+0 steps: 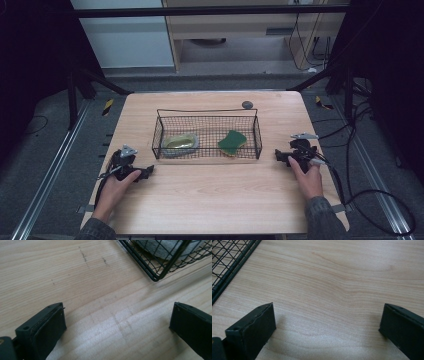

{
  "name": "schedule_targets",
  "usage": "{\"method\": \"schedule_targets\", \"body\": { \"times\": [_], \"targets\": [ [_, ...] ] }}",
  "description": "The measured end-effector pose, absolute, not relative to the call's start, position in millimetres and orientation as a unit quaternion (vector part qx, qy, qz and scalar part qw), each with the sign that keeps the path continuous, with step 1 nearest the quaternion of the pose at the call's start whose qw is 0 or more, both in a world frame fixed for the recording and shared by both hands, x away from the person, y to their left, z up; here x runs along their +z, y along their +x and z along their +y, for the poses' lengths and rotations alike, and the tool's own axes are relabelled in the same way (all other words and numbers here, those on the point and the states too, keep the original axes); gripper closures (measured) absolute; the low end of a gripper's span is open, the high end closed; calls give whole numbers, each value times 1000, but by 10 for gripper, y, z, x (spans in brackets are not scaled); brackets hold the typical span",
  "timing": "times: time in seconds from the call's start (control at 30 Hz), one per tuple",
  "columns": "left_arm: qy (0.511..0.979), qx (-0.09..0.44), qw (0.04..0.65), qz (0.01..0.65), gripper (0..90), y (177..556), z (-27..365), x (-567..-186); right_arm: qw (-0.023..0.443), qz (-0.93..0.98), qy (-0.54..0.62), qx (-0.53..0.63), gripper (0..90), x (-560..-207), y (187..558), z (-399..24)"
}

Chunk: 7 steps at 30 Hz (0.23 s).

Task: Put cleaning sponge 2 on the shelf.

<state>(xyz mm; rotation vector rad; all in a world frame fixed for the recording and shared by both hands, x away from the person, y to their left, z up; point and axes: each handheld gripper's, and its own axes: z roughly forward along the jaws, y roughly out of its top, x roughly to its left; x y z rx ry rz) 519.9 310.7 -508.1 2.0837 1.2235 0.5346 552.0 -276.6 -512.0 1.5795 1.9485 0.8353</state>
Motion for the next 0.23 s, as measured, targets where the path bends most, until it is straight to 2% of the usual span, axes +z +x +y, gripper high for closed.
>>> {"method": "schedule_targets", "body": {
  "times": [0.23],
  "targets": [
    [795,204,327,469,0,5219,3108,-5080,252,703,593,301,3,-5119,5498,-2720]
  ]
}}
